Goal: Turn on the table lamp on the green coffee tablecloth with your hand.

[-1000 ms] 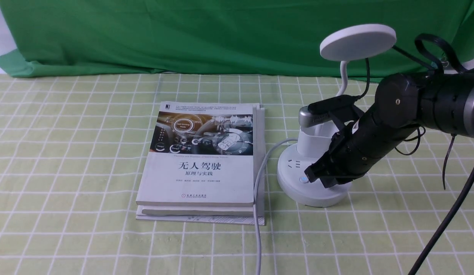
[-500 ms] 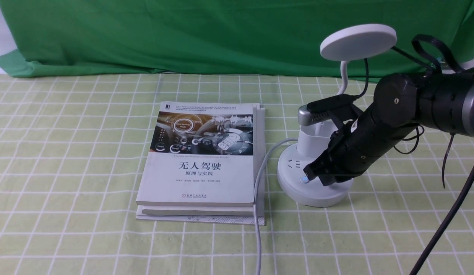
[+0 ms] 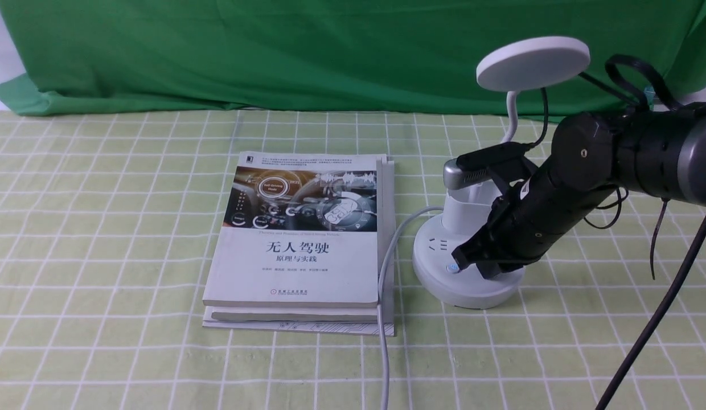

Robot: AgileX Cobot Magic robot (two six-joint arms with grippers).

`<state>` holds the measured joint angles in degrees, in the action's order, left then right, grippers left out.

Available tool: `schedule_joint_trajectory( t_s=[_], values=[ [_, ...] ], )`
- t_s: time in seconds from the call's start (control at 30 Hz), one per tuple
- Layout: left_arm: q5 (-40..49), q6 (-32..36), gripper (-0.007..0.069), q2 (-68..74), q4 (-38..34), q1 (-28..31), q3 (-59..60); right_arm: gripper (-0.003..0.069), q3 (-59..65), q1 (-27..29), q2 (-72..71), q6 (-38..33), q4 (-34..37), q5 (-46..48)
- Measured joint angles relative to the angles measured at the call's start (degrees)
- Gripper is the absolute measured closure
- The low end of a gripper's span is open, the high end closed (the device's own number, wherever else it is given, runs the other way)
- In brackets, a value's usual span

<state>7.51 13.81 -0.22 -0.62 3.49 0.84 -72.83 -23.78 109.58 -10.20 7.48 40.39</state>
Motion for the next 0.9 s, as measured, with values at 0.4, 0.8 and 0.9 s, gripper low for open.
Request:
schedule_joint_trajectory(
  t_s=[0.4, 0.8, 0.9],
  values=[
    [0.0, -0.1, 0.0599, 0.0, 0.0, 0.0, 0.0, 0.0627, 0.7, -0.5, -6.2, 0.1, 0.0, 0.6],
    [0.0, 0.0, 0.0599, 0.0, 0.0, 0.0, 0.0, 0.0627, 9.4, -1.6, -13.4, 0.7, -0.1, 5.6],
    [0.0, 0.0, 0.0599, 0.0, 0.0, 0.0, 0.0, 0.0627, 15.0, -2.6, -18.8, 2.4, -0.1, 5.2]
  ],
)
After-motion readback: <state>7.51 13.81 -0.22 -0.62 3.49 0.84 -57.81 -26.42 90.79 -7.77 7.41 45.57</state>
